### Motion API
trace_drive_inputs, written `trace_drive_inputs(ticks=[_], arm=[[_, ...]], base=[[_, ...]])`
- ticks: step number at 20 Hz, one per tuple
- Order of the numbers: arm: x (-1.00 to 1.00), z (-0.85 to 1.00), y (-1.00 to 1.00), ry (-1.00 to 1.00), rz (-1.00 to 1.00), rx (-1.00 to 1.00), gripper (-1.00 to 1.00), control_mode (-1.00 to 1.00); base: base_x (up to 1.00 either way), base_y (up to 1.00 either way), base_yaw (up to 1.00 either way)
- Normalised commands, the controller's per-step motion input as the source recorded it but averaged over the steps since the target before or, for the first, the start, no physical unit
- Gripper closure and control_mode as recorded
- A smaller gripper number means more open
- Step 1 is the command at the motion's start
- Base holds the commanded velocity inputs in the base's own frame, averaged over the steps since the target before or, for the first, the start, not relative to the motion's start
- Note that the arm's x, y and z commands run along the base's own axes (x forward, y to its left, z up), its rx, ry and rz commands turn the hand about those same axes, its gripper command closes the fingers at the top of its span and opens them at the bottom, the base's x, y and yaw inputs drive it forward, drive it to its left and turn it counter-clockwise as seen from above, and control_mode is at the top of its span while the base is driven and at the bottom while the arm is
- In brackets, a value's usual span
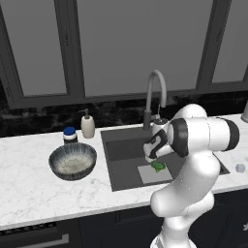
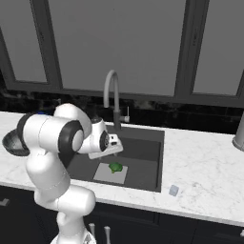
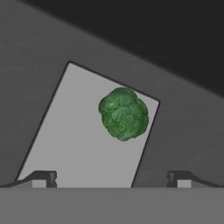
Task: Pick the broccoli from the sink and place it in the bowl. Then pick the bowl and place it in the microwave. Then close the microwave door and press the start button.
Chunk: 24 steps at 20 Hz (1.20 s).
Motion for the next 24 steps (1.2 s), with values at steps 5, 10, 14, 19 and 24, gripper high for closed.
trace_drive_inputs(ticks=[5,10,14,19,24], arm=[[0.30,-0.42,0.00,0.00,0.00,-0.02,-1.00,-1.00],[0.42,-0.35,0.00,0.00,0.00,-0.01,-1.00,-1.00],[0.43,-0.27,0.00,0.00,0.00,0.00,-1.00,-1.00],[0.01,-0.21,-0.04,0.00,0.00,0.00,-1.00,-1.00],[0.00,-0.30,-0.01,0.00,0.00,-0.03,-1.00,-1.00]], base=[[0.00,0.00,0.00],[0.00,0.00,0.00],[0.00,0.00,0.00],[0.00,0.00,0.00],[0.00,0.00,0.00]])
